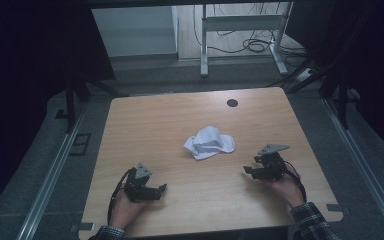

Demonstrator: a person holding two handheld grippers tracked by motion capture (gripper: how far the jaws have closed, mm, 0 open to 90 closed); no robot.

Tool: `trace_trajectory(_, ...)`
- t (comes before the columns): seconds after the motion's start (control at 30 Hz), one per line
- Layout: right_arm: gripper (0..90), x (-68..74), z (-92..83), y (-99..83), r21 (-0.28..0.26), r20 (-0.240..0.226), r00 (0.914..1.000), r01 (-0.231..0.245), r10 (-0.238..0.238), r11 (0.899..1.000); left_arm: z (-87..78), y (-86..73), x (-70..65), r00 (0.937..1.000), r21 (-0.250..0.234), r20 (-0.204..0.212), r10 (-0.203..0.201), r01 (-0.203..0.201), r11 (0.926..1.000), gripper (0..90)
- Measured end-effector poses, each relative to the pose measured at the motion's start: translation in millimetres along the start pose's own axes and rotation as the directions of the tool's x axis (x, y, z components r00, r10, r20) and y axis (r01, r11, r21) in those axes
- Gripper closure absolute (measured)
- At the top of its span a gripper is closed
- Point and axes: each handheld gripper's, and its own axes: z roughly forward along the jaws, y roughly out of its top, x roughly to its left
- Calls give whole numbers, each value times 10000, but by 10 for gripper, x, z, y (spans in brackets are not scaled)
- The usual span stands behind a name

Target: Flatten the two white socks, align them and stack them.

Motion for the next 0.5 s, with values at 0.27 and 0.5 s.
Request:
trace_trajectory(0.27, 397, -16, -8, 127, -129, -267, 9987, -448, 445, 9989, 1, 0, -2, 10000, -5, -12, -20, 20, 10000, 108)
trace_trajectory(0.5, 380, 7, 12, 227, -117, -568, 9969, -543, 536, 9985, 0, 1, -2, 10000, 6, -11, -12, 12, 10000, 108)
